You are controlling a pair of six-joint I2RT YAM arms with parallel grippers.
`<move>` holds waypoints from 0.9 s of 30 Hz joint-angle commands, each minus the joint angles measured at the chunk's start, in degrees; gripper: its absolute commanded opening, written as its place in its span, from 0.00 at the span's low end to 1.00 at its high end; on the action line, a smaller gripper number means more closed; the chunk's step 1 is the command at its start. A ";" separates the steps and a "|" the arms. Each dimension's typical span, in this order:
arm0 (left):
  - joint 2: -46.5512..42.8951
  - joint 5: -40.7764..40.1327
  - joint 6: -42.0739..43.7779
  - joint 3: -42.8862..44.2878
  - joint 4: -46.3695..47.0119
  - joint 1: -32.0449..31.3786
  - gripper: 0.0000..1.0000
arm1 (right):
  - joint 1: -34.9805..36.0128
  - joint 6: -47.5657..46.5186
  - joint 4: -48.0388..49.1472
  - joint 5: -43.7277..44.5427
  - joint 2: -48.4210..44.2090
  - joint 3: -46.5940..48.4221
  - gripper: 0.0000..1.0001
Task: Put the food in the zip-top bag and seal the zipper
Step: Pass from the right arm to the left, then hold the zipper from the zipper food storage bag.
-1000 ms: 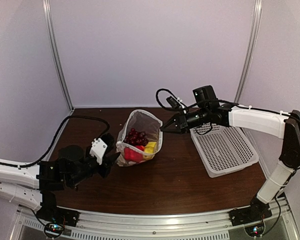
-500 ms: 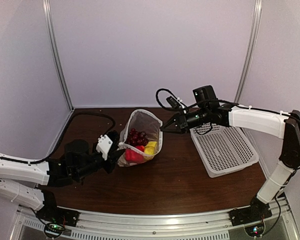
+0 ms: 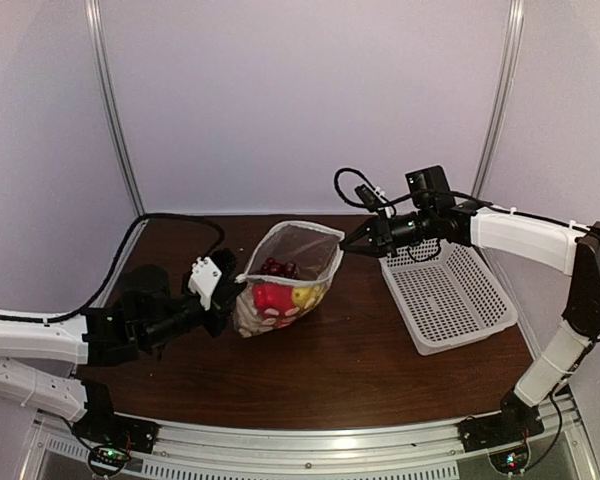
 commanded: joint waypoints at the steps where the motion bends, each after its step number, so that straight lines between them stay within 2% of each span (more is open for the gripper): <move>1: -3.36 6.21 0.18 7.54 -5.75 0.16 0.00 | -4.32 -1.67 -3.61 0.13 -4.88 1.60 0.00; 3: -1.61 10.29 -0.52 10.52 -9.18 0.14 0.00 | -4.33 -3.31 -4.38 0.42 -6.60 2.20 0.14; 5: 0.72 14.68 -1.87 12.98 -11.27 -0.14 0.00 | -4.32 -6.27 -6.16 0.86 -7.90 3.36 0.33; 8: 3.60 21.12 -4.75 15.46 -11.60 -0.39 0.00 | -4.27 -18.93 -16.68 3.96 -8.87 9.80 0.41; 10: 4.87 23.15 -6.34 16.73 -12.36 -0.58 0.00 | -3.41 -30.57 -22.24 8.03 -10.24 13.95 0.42; 15: 6.40 25.91 -7.51 18.95 -14.71 -0.72 0.00 | 4.60 -45.88 -28.74 10.61 -10.66 17.26 0.43; 21: 5.07 25.06 -8.01 19.87 -16.89 -1.64 0.00 | 11.40 -52.40 -26.40 5.78 -6.00 16.22 0.41; 27: 3.84 23.44 -7.82 19.65 -18.21 -1.73 0.00 | 18.26 -50.91 -24.41 6.86 0.87 20.49 0.35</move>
